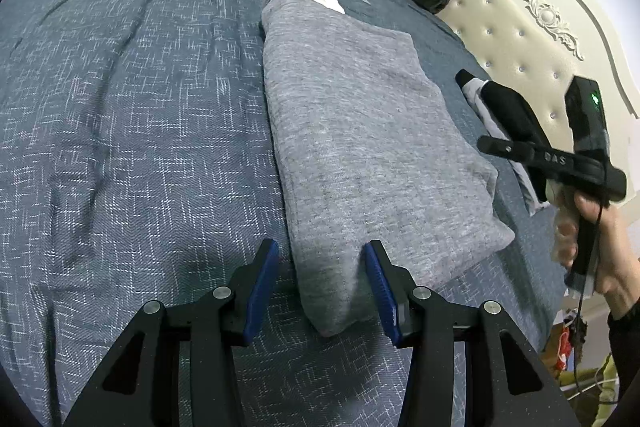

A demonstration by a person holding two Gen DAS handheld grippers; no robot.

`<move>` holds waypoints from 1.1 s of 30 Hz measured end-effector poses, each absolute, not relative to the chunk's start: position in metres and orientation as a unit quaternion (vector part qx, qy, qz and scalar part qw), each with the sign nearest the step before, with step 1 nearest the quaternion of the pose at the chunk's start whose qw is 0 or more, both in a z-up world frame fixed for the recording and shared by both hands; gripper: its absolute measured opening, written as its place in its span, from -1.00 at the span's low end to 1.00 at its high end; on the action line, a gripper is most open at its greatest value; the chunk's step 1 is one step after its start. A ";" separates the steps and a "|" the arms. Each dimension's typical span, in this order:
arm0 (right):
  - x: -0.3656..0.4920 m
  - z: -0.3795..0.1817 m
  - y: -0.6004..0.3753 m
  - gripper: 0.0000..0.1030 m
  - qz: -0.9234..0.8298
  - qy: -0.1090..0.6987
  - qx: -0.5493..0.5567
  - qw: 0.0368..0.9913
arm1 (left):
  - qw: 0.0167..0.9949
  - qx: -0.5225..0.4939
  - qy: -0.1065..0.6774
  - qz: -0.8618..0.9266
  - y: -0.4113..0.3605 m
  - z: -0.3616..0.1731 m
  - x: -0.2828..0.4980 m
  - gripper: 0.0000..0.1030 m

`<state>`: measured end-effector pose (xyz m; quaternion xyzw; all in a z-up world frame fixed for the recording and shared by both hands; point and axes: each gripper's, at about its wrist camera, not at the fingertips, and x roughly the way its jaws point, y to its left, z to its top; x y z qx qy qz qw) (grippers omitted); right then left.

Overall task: Fold clothes
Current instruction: 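Press the right tool along the folded sweatshirt seam to flatten it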

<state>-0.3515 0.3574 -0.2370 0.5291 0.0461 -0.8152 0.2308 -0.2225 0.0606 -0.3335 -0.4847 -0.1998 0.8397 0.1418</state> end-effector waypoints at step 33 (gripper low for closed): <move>-0.473 -0.259 0.264 -0.68 -0.813 0.081 0.526 0.235 | 0.148 -0.490 -0.198 0.836 0.057 -0.334 -0.221 0.02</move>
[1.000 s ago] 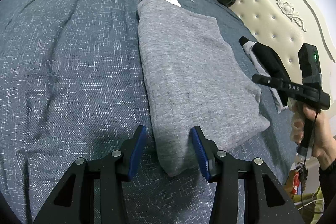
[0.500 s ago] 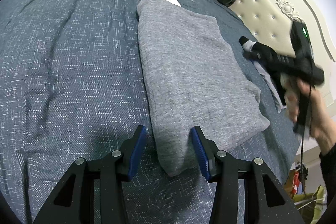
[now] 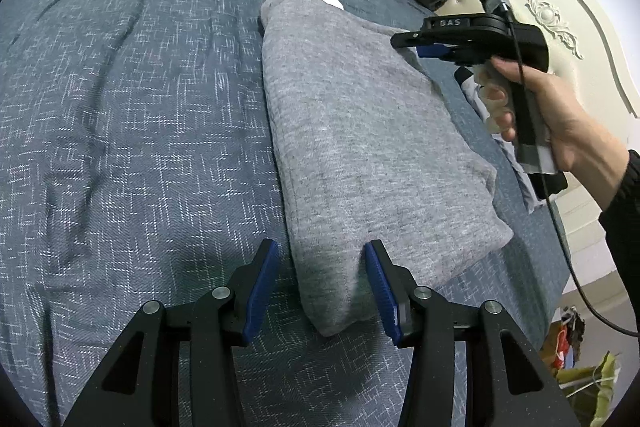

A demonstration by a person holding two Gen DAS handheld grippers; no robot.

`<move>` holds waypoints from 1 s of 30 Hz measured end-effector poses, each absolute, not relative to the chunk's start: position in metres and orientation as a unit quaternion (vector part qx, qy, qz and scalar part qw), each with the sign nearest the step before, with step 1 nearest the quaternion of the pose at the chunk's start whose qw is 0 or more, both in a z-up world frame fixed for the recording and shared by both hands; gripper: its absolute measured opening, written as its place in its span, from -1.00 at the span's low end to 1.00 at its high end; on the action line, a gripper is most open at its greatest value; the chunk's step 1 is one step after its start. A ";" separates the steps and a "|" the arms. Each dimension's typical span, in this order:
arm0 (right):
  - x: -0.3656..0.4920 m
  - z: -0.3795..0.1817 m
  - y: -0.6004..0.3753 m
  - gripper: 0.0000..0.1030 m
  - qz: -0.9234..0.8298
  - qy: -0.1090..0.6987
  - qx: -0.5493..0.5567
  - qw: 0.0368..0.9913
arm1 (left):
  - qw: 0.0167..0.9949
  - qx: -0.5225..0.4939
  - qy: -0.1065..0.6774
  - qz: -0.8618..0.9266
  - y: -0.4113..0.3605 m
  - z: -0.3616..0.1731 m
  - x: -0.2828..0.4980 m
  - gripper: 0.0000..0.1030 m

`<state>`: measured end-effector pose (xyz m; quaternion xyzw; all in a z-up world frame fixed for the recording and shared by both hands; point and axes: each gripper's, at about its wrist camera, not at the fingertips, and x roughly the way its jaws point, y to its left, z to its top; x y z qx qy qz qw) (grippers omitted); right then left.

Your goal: Fold clothes

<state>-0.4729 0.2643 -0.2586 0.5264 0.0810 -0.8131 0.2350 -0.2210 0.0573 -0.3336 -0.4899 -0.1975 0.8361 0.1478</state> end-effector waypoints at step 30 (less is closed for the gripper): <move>-0.451 -0.260 0.269 -0.69 -0.830 0.083 0.500 0.234 | 0.148 -0.488 -0.187 0.840 0.059 -0.333 -0.212 0.03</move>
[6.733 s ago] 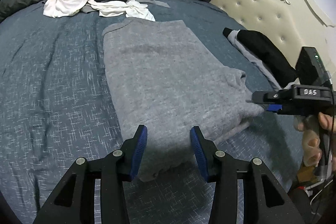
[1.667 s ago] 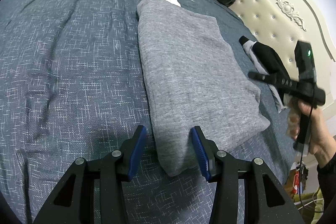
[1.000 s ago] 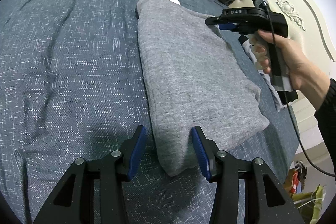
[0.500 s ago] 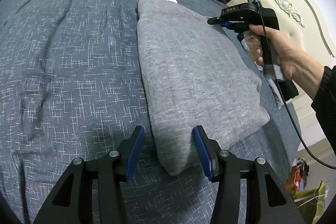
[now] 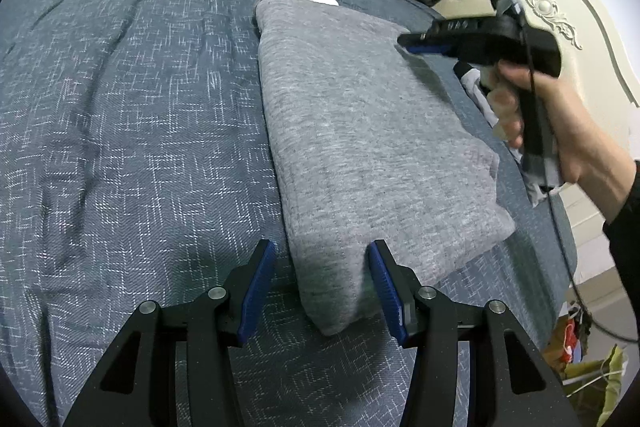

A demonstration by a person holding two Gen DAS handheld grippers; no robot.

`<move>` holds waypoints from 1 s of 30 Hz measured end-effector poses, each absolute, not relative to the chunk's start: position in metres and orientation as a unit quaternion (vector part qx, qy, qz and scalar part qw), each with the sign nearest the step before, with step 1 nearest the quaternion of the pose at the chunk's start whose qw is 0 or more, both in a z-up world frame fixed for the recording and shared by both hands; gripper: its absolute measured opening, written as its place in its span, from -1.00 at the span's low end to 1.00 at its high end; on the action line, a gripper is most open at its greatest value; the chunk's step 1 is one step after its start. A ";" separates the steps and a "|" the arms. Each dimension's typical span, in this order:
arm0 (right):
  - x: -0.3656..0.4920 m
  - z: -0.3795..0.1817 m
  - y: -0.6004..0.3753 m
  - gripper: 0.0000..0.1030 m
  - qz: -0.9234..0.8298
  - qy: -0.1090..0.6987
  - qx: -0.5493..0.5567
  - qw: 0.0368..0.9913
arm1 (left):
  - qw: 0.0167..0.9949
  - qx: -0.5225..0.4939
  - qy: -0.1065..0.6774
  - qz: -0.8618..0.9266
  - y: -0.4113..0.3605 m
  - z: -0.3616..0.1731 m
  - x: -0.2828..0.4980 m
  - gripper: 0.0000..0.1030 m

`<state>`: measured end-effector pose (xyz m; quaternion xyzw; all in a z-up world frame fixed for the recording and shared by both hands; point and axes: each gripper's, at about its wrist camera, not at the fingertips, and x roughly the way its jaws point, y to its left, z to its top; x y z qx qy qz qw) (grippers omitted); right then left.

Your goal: Fold clothes

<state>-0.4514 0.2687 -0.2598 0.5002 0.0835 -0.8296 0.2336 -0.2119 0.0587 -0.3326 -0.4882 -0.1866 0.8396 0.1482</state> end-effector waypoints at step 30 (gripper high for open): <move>-0.330 -0.232 0.353 0.08 -0.813 0.014 0.545 0.207 | 0.150 -0.480 -0.214 0.838 0.038 -0.322 -0.215 0.14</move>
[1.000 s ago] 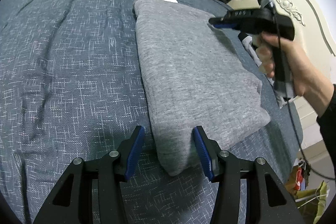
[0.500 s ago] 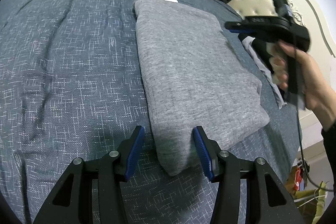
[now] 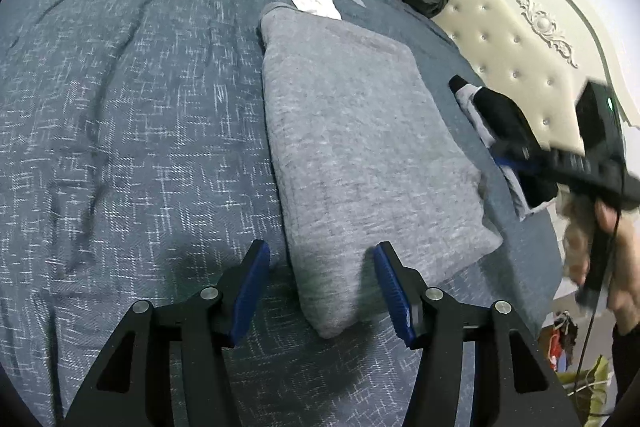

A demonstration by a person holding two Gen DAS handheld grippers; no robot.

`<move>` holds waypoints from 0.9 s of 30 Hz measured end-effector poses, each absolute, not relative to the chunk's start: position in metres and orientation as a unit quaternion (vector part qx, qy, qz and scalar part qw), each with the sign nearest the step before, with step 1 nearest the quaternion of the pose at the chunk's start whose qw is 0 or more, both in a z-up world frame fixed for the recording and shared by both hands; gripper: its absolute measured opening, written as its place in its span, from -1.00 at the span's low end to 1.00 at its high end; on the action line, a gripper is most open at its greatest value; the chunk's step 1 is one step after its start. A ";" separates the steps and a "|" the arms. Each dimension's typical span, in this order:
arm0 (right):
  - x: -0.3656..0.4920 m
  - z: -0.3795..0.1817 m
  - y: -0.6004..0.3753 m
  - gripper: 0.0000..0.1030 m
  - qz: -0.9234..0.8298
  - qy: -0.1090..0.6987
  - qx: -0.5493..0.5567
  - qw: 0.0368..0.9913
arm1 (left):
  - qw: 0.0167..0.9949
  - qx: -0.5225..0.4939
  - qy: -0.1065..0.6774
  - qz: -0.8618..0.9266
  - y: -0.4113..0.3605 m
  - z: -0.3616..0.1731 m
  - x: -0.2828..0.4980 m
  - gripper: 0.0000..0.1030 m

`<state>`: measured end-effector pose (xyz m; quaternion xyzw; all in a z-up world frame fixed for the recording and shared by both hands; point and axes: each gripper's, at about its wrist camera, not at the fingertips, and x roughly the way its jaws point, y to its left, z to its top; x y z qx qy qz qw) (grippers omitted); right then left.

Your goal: Fold clothes

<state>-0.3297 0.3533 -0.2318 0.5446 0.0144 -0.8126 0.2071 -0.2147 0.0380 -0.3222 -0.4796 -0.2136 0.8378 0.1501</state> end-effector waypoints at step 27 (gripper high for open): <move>-0.307 -0.312 0.365 0.54 -0.754 -0.045 0.618 0.220 | 0.165 -0.503 -0.253 0.810 0.052 -0.342 -0.235 0.35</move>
